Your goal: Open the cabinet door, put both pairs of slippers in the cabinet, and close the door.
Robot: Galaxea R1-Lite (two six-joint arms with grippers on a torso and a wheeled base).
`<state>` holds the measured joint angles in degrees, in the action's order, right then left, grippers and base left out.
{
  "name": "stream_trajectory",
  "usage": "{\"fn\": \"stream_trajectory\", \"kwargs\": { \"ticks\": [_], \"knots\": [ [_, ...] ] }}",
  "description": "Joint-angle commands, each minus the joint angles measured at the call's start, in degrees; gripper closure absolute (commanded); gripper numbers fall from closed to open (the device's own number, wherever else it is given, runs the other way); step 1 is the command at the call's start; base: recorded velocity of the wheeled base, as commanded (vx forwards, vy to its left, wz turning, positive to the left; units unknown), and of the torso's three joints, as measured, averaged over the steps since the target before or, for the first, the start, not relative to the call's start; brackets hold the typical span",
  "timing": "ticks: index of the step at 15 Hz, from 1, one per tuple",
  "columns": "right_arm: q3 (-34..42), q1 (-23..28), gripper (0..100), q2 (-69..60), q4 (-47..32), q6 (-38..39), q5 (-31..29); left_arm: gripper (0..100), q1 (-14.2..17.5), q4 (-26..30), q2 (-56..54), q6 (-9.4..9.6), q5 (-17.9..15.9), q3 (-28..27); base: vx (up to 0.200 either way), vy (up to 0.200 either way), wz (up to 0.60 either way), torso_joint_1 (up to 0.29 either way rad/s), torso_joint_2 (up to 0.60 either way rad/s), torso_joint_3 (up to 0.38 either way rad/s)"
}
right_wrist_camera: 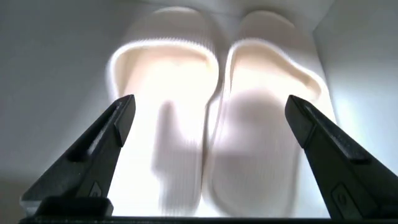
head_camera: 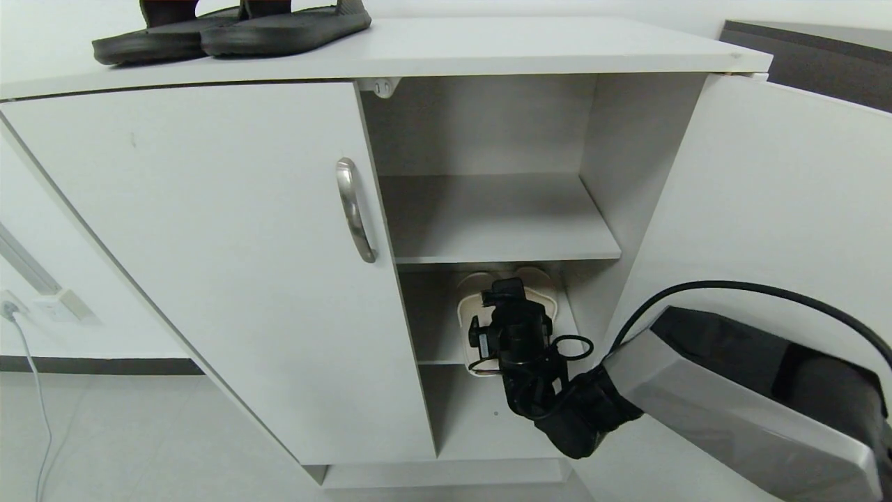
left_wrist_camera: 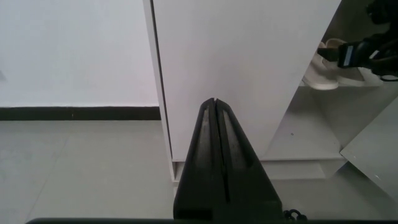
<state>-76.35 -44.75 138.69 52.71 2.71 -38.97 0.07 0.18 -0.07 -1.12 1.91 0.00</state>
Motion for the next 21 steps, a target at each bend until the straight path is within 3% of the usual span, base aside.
{"fn": "stream_trajectory", "kwargs": {
  "ticks": [1,4,7,15,21],
  "knots": [
    [8.1,-2.7,0,-8.2,0.6,1.2,-0.1,100,0.0,0.0,0.1,-0.02,0.0,0.0,0.0,0.0,0.0,0.0,0.0,0.0],
    [13.8,-4.3,0,-11.7,0.7,2.6,-0.2,100,0.0,0.0,0.1,-0.02,-0.1,0.0,0.0,0.0,0.0,0.0,0.0,0.0],
    [13.9,-4.9,0,-11.8,0.6,2.7,-0.3,100,0.0,0.0,0.1,-0.02,-0.1,0.0,0.0,0.0,0.0,0.0,0.0,0.0],
    [14.1,-6.1,0,-11.9,1.0,2.7,-0.4,100,0.0,0.0,0.1,-0.02,-0.2,0.0,-0.2,0.0,0.0,-0.001,0.0,0.004],
    [15.2,-6.0,0,-12.8,2.1,2.7,-0.4,100,0.0,0.0,0.1,0.24,-0.2,0.0,0.0,0.0,0.0,0.0,0.0,0.0]
  ]
}}
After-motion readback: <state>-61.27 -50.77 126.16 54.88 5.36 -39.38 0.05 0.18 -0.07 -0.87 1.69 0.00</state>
